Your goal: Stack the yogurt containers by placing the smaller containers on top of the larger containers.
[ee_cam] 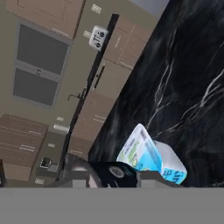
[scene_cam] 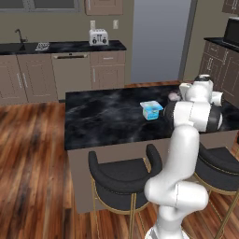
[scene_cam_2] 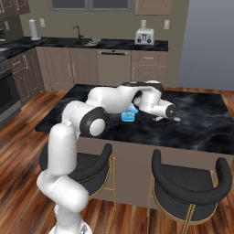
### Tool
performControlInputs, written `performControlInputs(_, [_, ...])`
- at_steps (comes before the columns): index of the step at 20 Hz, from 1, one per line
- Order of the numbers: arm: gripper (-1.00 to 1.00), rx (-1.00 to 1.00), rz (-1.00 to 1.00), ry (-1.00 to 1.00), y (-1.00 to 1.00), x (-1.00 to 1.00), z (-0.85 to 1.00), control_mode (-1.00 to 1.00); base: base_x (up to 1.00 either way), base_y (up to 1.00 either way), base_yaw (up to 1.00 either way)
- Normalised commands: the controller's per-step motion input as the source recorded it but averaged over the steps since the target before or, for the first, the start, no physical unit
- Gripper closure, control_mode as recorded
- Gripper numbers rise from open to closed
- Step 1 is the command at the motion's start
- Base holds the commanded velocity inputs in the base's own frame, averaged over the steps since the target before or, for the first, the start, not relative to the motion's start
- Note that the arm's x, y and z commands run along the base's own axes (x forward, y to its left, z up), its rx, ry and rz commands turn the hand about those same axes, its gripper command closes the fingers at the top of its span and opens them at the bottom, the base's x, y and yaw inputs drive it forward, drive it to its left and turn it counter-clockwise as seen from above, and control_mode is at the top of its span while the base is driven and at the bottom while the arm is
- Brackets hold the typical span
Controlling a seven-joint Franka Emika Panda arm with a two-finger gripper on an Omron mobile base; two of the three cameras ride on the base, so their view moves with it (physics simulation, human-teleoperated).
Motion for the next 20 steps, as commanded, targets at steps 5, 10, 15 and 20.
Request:
performControlInputs(5, [1.0,0.0,0.0,0.0,0.3,0.0,0.02,-1.0,0.0,0.0,0.0])
performControlInputs(10, [1.0,0.0,0.0,0.05,0.23,0.03,0.0,-1.0,0.0,0.0,0.0])
performControlInputs(15, [1.0,0.0,0.0,0.16,0.32,0.12,0.0,-1.0,0.0,0.0,0.0])
performControlInputs(20, [1.0,0.0,0.0,0.04,0.28,0.19,0.0,-1.0,0.0,0.0,0.0])
